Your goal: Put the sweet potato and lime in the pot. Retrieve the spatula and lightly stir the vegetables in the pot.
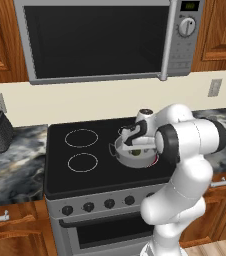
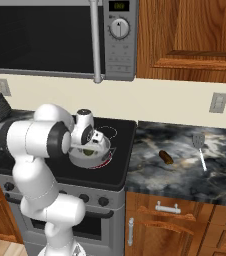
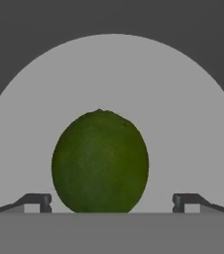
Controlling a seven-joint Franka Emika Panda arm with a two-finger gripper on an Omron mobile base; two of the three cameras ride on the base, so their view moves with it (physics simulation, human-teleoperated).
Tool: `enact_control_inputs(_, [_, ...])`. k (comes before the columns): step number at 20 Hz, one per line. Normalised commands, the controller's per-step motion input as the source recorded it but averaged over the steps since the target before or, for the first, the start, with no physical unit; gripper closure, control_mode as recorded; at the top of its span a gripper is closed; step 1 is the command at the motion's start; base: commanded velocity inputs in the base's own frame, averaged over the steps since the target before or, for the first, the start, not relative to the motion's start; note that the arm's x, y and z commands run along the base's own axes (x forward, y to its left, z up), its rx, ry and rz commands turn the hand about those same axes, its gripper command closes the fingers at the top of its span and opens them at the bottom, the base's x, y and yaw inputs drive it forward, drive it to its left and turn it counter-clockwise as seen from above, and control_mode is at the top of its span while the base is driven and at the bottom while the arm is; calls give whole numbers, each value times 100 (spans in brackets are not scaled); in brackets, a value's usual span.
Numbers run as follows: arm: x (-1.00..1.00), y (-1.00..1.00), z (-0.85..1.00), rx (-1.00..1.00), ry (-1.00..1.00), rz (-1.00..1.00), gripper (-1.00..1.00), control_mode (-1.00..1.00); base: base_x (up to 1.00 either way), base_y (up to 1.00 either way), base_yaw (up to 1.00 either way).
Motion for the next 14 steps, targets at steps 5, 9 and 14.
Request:
enact_control_inputs(5, [-36, -2, 28, 8, -3, 0, -100, -100, 0, 0, 0])
enact_control_inputs(9, [-82, -12, 21, 13, -12, 0, -100, -100, 0, 0, 0])
enact_control_inputs(14, [-76, -6, 42, 9, -17, 0, -100, -100, 0, 0, 0])
